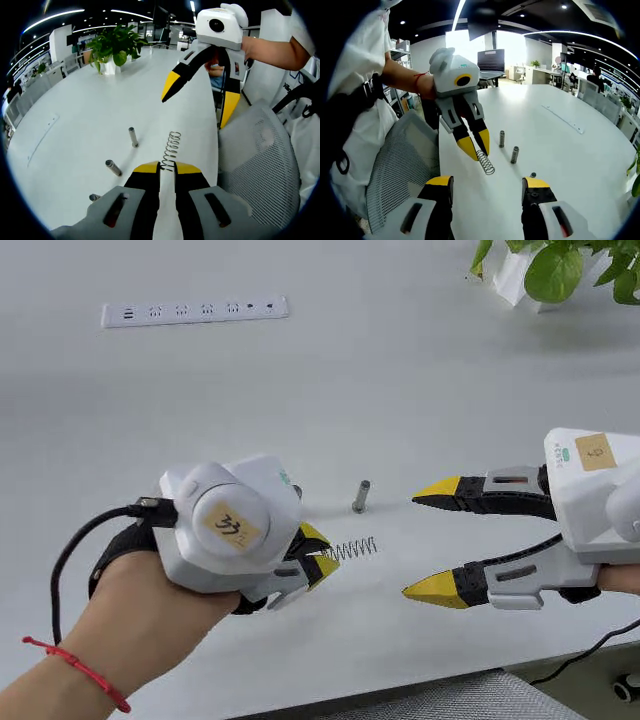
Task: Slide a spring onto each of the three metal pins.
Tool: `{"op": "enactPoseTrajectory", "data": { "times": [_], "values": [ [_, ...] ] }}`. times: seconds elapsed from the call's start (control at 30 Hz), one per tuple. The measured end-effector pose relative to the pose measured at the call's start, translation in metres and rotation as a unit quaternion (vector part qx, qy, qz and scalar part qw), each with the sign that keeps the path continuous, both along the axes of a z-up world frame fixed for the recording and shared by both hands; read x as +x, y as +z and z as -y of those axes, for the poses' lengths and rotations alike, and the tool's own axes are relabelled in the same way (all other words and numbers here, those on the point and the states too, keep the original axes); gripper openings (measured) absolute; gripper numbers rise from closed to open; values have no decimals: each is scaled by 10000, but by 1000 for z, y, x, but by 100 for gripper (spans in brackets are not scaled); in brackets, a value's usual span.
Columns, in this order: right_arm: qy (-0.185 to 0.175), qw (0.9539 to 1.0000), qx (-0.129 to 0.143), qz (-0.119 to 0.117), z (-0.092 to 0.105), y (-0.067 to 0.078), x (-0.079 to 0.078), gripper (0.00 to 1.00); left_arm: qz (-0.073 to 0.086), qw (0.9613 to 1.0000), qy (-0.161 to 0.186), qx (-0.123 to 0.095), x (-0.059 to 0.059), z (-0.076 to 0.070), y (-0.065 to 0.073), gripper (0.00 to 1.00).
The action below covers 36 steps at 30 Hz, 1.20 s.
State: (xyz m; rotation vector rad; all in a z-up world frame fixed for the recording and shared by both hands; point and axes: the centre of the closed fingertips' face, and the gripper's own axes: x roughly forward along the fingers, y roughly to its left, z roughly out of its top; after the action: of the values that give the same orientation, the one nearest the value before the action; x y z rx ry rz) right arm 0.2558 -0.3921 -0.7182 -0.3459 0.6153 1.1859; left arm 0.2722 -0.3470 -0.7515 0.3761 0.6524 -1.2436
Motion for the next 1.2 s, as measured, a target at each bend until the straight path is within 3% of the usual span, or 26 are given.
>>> {"op": "enactPoseTrajectory", "data": {
  "times": [0.17,0.27,0.6,1.2],
  "values": [
    [247,9996,69,104,-10,24,3,46,117,9993,52,-338,2,-6,24,7],
    [495,9986,-28,198,-14,36,5,45,214,9987,53,-467,2,-10,37,7],
    [1117,9929,-181,368,-36,62,5,37,368,9953,29,-894,-3,-16,65,7],
    [1662,9849,-386,308,-52,66,-2,22,479,9908,90,-1263,-9,-20,84,7]
  ]
}}
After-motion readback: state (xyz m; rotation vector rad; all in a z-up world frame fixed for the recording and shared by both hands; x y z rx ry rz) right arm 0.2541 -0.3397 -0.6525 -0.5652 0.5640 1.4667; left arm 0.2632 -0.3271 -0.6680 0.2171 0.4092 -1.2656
